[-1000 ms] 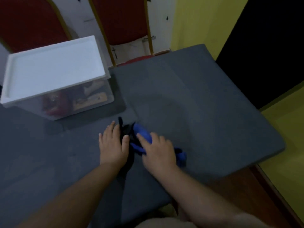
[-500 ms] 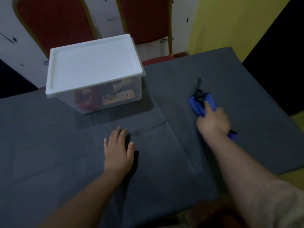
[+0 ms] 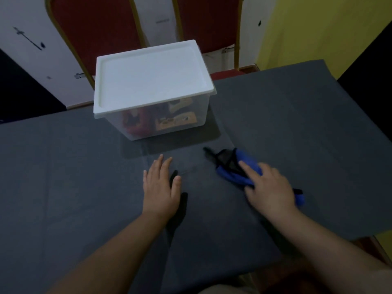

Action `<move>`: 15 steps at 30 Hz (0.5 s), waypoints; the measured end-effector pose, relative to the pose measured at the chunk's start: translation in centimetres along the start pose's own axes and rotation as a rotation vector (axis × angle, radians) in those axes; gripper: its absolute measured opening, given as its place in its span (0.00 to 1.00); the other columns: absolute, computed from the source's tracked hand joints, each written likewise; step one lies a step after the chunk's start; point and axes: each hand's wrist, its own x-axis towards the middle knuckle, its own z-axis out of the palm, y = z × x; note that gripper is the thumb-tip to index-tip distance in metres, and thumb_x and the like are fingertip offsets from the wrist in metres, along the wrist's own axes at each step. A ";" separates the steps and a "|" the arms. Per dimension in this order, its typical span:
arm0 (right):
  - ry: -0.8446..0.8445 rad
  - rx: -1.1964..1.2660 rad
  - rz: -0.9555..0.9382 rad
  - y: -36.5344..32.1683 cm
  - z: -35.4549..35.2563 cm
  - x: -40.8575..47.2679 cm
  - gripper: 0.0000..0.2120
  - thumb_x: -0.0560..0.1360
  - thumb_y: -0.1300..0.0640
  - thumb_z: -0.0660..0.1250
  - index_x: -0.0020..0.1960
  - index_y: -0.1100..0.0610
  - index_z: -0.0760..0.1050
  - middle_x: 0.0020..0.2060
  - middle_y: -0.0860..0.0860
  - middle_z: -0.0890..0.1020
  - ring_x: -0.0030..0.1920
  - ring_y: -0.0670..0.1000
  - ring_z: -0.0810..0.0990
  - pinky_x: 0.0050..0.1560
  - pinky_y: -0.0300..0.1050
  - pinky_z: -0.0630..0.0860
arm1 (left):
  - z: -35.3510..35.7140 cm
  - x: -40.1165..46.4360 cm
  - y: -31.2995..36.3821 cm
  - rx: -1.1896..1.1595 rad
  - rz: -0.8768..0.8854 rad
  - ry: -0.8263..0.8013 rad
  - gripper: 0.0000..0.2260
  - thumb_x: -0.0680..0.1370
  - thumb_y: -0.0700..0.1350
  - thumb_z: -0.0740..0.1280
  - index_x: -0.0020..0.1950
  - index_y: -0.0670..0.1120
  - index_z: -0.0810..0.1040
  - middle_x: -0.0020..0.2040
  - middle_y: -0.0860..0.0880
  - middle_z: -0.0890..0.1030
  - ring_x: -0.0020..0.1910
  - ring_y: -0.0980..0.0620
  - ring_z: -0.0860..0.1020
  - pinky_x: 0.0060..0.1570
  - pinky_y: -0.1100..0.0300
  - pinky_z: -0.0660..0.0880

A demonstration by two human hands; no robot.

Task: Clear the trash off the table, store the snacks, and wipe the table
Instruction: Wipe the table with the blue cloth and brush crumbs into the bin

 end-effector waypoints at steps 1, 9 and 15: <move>0.004 -0.016 0.088 1.3 -0.4 0.6 0.31 0.70 0.51 0.66 0.72 0.44 0.65 0.57 0.57 0.76 0.49 0.61 0.76 0.45 0.51 0.74 | -0.1 0.0 0.0 0.002 0.007 -0.005 0.32 0.74 0.60 0.44 0.74 0.46 0.62 0.76 0.46 0.60 0.75 0.48 0.55 0.73 0.53 0.43; -0.027 0.068 0.311 0.6 -1.4 4.5 0.30 0.75 0.50 0.60 0.75 0.44 0.55 0.63 0.56 0.69 0.58 0.59 0.71 0.52 0.49 0.70 | 1.8 0.8 3.4 0.000 0.099 -0.107 0.33 0.74 0.61 0.43 0.75 0.47 0.60 0.76 0.48 0.58 0.76 0.50 0.53 0.73 0.56 0.41; -0.107 0.075 -0.050 1.7 -0.9 -0.4 0.31 0.76 0.49 0.61 0.76 0.41 0.53 0.67 0.53 0.67 0.60 0.56 0.71 0.56 0.49 0.69 | 5.0 2.3 9.2 -0.028 0.184 -0.158 0.34 0.73 0.61 0.42 0.76 0.48 0.57 0.77 0.49 0.56 0.76 0.52 0.51 0.72 0.58 0.39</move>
